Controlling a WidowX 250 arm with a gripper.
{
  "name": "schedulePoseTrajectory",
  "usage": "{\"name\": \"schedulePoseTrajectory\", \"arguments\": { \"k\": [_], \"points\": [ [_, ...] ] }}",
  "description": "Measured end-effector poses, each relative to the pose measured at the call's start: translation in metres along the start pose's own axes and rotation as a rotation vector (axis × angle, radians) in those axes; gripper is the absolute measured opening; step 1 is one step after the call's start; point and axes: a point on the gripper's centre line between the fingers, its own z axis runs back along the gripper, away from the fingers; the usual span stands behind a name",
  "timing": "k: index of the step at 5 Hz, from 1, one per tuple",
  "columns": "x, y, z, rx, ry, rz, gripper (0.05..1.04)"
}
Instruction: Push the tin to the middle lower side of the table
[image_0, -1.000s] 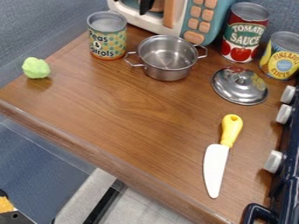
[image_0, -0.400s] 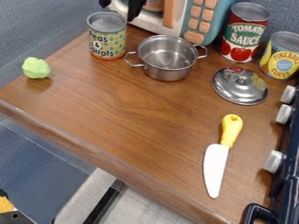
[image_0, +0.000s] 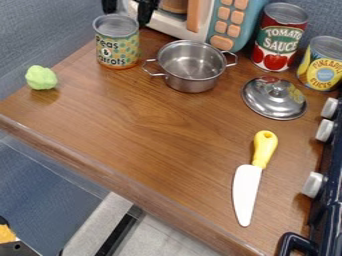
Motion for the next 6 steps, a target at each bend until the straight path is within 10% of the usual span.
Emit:
{"name": "schedulePoseTrajectory", "arguments": {
  "k": [2, 6],
  "points": [
    [-0.030, 0.010, -0.017, -0.042, 0.077, 0.176, 1.000],
    [-0.086, -0.026, 0.000, -0.016, 0.038, 0.561, 0.999]
  ]
}}
